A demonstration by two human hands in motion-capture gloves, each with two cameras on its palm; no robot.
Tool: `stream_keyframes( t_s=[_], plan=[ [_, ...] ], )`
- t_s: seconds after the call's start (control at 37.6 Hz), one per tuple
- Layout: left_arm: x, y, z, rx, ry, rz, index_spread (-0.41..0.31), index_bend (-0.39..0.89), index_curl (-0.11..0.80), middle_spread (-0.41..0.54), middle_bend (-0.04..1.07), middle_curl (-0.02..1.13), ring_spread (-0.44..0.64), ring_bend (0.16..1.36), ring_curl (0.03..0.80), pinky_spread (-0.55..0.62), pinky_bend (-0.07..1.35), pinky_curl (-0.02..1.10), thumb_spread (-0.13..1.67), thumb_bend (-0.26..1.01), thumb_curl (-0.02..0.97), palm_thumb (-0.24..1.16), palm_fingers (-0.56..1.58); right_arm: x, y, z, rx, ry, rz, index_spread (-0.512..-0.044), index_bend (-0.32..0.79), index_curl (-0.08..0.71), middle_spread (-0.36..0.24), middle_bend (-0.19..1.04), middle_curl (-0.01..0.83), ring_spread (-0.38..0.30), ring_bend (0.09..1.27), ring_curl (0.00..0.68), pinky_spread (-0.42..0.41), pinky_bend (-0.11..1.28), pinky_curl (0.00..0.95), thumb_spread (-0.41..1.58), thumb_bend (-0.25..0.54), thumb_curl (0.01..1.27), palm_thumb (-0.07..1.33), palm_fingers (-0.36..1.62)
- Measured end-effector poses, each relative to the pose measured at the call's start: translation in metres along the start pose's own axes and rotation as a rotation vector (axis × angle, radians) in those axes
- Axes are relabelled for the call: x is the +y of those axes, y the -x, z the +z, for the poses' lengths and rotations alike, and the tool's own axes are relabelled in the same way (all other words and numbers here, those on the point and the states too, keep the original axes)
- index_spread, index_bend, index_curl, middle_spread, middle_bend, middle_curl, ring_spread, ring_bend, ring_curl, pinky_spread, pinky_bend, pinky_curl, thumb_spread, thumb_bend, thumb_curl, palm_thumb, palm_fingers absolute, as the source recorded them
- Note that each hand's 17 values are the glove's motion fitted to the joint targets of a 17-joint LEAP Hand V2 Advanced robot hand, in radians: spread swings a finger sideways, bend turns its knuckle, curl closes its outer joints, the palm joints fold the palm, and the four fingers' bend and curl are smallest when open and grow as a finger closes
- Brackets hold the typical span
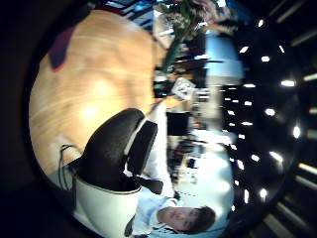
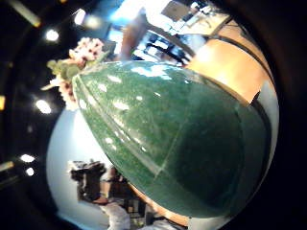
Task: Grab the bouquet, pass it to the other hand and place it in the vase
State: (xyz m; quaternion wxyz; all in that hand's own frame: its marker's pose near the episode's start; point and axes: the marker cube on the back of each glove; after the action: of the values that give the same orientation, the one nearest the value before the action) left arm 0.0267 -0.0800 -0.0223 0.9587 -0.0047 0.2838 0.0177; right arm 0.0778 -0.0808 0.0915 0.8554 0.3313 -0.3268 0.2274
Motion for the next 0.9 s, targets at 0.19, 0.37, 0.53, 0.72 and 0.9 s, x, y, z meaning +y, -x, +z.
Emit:
stream_keyframes(
  t_s=[0.19,0.37,0.53,0.72,0.9],
  plan=[
    [-0.020,-0.067,-0.005,0.342,-0.279,0.075,-0.008,0.11,0.351,0.126,0.15,0.28,0.17,0.52,0.327,0.20,0.39,0.38,1.09,-0.03,0.269,0.22,0.36,-0.021,0.016,0.046,-0.313,-0.101,0.025,-0.186,0.48,0.545,-0.135,0.81,0.646,-0.197,0.96,0.566,-0.257,0.73,0.511,0.83,-0.016,0.55,1.02,1.41],
    [-0.023,-0.108,-0.003,0.452,-0.379,0.124,0.020,0.12,0.326,0.140,0.16,0.28,0.17,0.56,0.331,0.20,0.40,0.38,1.04,-0.02,0.280,0.23,0.33,0.006,0.054,0.067,-0.487,0.038,0.132,-0.184,0.48,0.566,-0.131,0.82,0.647,-0.194,0.97,0.565,-0.255,0.74,0.516,0.76,-0.021,0.59,1.03,1.40],
    [-0.034,-0.116,0.007,0.455,-0.409,0.141,0.037,0.09,0.299,0.139,0.18,0.29,0.14,0.61,0.339,0.19,0.44,0.38,1.01,-0.03,0.289,0.24,0.36,0.024,0.090,0.077,-0.654,-0.013,-0.141,-0.185,0.48,0.580,-0.129,0.82,0.646,-0.194,0.98,0.562,-0.254,0.74,0.517,0.71,-0.019,0.62,1.03,1.39],
    [-0.042,-0.111,0.016,0.504,-0.450,0.141,0.051,0.11,0.276,0.127,0.19,0.31,0.09,0.65,0.347,0.13,0.47,0.38,0.96,-0.03,0.299,0.25,0.43,0.061,0.105,0.093,-0.644,0.082,0.056,-0.187,0.47,0.594,-0.127,0.83,0.645,-0.194,0.98,0.558,-0.254,0.75,0.518,0.67,-0.020,0.66,1.03,1.39],
    [-0.047,-0.095,0.021,0.518,-0.567,0.140,0.009,0.17,0.302,0.021,0.22,0.34,0.00,0.61,0.335,0.06,0.43,0.37,0.94,-0.02,0.310,0.27,0.59,0.092,0.129,0.109,-0.709,0.131,0.035,-0.188,0.47,0.606,-0.126,0.83,0.644,-0.193,0.98,0.554,-0.253,0.75,0.517,0.64,-0.022,0.69,1.03,1.39]
  ],
)
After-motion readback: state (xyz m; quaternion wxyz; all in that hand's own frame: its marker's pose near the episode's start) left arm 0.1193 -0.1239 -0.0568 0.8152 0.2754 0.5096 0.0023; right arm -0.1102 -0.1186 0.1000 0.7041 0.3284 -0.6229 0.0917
